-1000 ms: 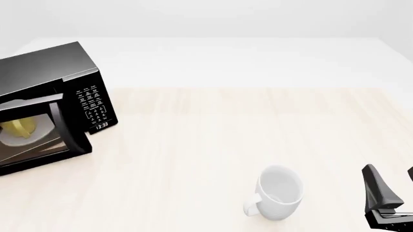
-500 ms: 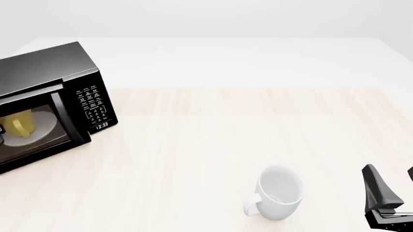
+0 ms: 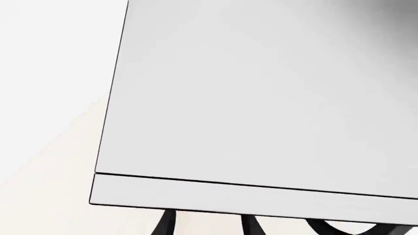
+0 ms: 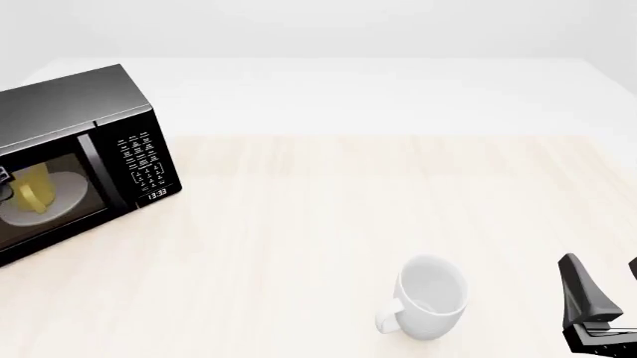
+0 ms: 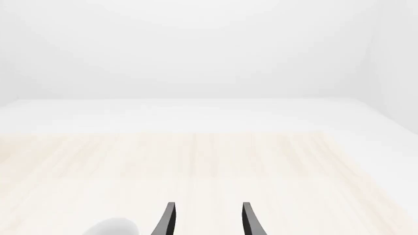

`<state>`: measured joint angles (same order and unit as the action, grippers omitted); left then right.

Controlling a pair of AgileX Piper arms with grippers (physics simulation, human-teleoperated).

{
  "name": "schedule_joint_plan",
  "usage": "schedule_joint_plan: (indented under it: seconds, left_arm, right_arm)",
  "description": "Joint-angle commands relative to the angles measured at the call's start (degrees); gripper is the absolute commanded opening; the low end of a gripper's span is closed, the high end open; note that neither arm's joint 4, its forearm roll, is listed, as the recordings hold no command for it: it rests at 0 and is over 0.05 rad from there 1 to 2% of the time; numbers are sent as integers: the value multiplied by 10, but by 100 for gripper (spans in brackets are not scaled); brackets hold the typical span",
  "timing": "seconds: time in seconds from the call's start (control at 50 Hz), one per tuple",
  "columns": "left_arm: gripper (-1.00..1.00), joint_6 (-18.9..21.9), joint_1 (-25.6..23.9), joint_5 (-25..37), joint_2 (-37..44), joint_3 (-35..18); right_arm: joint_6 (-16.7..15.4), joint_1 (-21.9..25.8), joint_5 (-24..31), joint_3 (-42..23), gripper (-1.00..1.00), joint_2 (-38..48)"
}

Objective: Put the yellow and white mug in the microwave and close it.

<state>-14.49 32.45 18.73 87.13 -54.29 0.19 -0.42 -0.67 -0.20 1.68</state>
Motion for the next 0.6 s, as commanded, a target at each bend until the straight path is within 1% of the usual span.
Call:
schedule_joint_plan:
  seconds: [0.02,0.1,0.2,0.32,0.44,0.6]
  left_arm:
    - [100,-25,-13,-20,-46,-26]
    - [100,-31,-15,-32,-63,-23]
    - [100,-39,-22,-38,-66,-19]
    - [100,-39,-35,-34,-72,-4]
    - [100,-37,-44,-25,-95,11]
    - [100,-35,-43,-17,-119,18]
  right_arm:
    - [0,0,0,0,100,0]
    - [0,0,0,0,100,0]
    - [0,-1,-2,0,100,3]
    - [0,-1,-2,0,100,4]
    - [0,-1,-2,0,100,4]
    - [0,-1,-2,0,100,4]
